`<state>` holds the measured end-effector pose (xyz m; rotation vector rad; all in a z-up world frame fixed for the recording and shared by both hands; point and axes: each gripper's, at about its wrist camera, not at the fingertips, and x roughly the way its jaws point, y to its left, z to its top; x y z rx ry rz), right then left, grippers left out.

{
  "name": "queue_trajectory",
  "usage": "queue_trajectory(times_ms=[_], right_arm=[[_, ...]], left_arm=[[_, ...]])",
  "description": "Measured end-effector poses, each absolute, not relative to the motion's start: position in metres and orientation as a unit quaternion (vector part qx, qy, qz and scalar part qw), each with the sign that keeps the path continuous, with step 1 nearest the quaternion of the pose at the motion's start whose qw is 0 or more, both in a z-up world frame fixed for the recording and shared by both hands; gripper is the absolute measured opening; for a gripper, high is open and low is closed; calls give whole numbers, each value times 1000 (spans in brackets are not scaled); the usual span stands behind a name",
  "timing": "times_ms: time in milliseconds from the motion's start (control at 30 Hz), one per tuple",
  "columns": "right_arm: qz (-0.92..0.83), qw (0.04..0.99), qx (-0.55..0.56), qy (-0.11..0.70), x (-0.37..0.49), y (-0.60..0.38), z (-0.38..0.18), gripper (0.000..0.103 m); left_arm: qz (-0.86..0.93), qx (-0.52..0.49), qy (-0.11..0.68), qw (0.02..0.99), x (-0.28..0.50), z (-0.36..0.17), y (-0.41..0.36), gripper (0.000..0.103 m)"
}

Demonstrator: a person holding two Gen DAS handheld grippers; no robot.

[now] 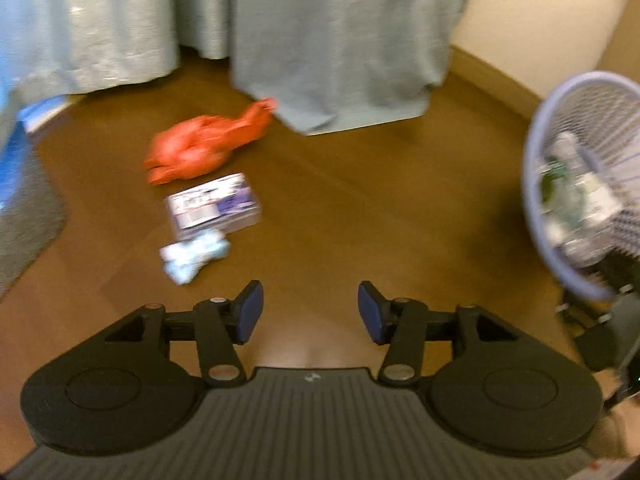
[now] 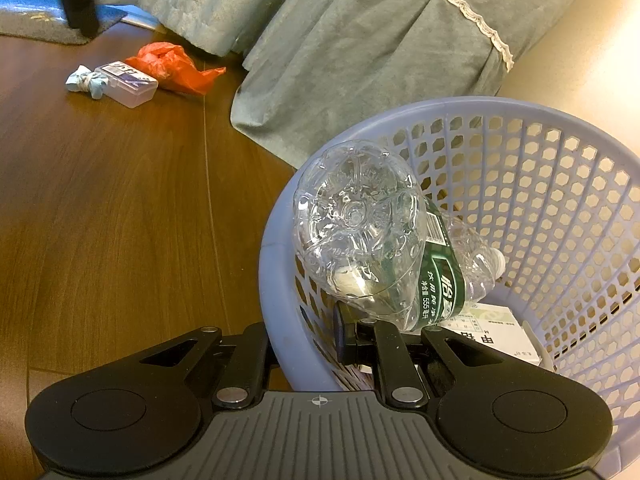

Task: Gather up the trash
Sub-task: 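Lower the left tool onto the blue-white tissue bundle and grasp it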

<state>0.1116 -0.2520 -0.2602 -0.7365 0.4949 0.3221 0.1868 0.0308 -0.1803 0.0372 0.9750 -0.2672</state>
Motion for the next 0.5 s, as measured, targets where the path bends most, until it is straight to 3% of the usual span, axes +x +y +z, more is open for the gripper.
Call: queue_trajectory(times_ms=[400,500], right_arm=[[155,883,-366,249,117,-248,-259,10],[153,882,-366,255,120,-244,-257,10]], left_arm=[[-75,26,476,876,188,-195,64,71],[-71,24,481,874,191,-193,64,72]])
